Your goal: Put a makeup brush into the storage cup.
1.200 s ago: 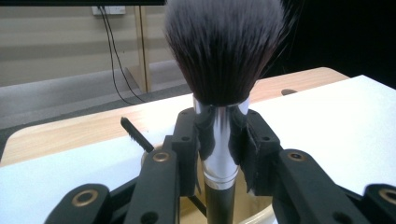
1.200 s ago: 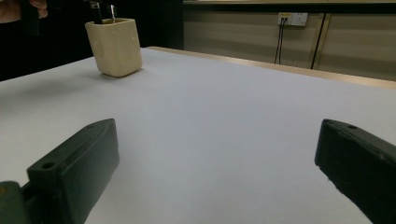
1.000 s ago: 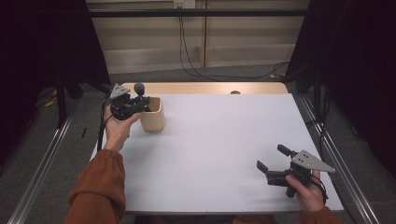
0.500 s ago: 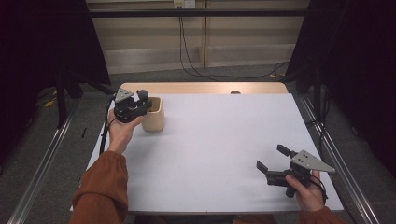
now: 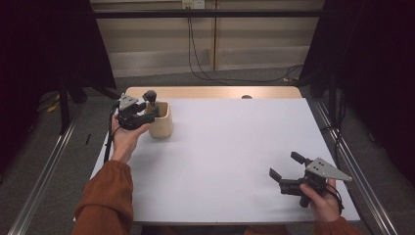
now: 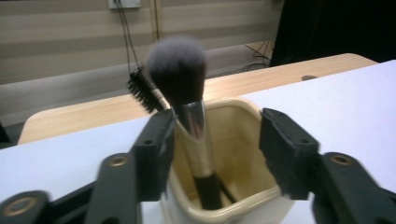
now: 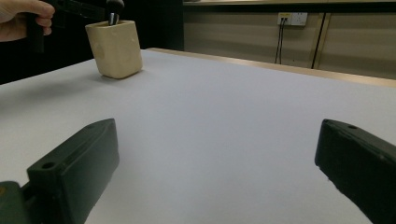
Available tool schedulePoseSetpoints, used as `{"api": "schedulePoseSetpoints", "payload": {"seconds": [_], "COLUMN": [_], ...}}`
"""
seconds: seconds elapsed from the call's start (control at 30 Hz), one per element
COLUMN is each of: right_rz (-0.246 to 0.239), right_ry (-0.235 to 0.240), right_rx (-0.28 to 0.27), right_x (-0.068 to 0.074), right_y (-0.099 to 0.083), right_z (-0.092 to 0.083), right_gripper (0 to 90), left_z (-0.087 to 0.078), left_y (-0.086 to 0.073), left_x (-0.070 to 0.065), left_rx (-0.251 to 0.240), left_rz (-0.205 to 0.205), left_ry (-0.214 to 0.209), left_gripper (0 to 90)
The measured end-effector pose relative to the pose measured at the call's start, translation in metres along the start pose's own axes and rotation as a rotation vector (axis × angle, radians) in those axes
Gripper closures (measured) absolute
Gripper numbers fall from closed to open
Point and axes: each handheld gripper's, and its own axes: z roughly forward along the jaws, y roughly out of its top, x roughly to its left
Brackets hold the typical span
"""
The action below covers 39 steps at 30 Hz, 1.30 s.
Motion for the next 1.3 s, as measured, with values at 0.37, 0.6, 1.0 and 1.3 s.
{"api": "schedulePoseSetpoints", "payload": {"seconds": [0.37, 0.6, 1.0, 1.3], "right_rz": [0.011, 0.007, 0.011, 0.011], "right_ry": [-0.003, -0.004, -0.012, -0.018], "right_rx": [0.0, 0.004, 0.002, -0.002], "right_x": [-0.003, -0.003, -0.004, -0.003], "right_y": [-0.001, -0.001, -0.002, -0.001], "right_z": [0.002, 0.001, 0.0, -0.003], "right_gripper": [0.0, 0.0, 0.0, 0.0], "left_z": [-0.01, -0.021, -0.036, -0.056], "left_y": [-0.003, -0.005, -0.005, -0.012], "left_x": [0.001, 0.007, 0.005, -0.003], "left_rx": [-0.012, -0.025, -0.019, -0.043], "left_rz": [-0.015, -0.046, -0.041, -0.019], "left_ry": [-0.009, -0.027, -0.039, -0.079], "left_gripper": [21.5, 6.6, 3.1, 3.7]}}
